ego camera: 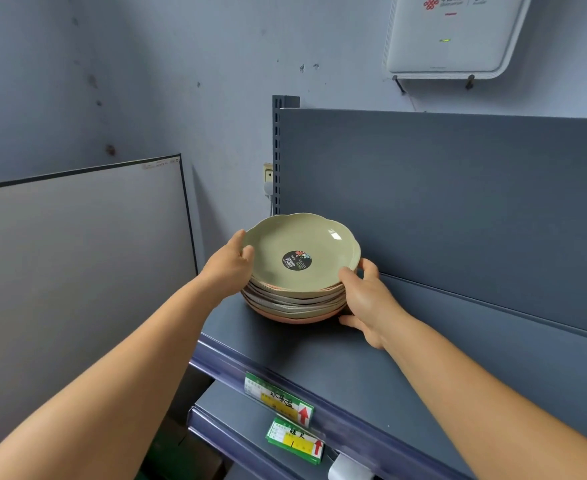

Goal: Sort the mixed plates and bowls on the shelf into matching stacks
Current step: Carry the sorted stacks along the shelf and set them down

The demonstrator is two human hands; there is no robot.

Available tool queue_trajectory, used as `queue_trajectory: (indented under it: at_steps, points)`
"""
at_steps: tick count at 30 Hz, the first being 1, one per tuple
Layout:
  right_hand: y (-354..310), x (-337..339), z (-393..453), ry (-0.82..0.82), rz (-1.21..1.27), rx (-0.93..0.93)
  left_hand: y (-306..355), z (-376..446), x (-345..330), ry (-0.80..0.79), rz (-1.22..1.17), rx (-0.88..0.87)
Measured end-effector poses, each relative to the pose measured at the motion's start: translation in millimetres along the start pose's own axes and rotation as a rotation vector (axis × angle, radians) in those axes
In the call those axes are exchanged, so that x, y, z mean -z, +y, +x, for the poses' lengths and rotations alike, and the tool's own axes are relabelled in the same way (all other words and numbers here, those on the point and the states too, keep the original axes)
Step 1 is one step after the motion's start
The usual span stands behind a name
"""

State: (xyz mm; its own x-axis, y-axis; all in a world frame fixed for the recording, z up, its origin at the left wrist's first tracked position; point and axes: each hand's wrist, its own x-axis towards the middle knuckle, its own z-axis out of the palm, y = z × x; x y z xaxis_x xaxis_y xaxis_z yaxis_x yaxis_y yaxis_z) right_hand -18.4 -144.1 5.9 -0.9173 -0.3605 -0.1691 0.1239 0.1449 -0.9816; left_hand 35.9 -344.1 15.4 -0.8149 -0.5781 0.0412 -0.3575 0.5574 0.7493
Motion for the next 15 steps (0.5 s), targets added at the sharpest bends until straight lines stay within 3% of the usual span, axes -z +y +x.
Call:
queue_trajectory:
  at_steps: [3, 7, 15]
  points:
    - [-1, 9, -8, 0.012, -0.269, 0.103, 10, -3, 3, 0.076, 0.332, -0.177]
    - [-1, 28, -19, 0.017, -0.589, 0.182, 35, -24, -4, 0.064, 0.651, -0.283]
    - [12, 108, -63, 0.136, -1.031, 0.271, 100, -84, -64, -0.095, 0.606, -0.557]
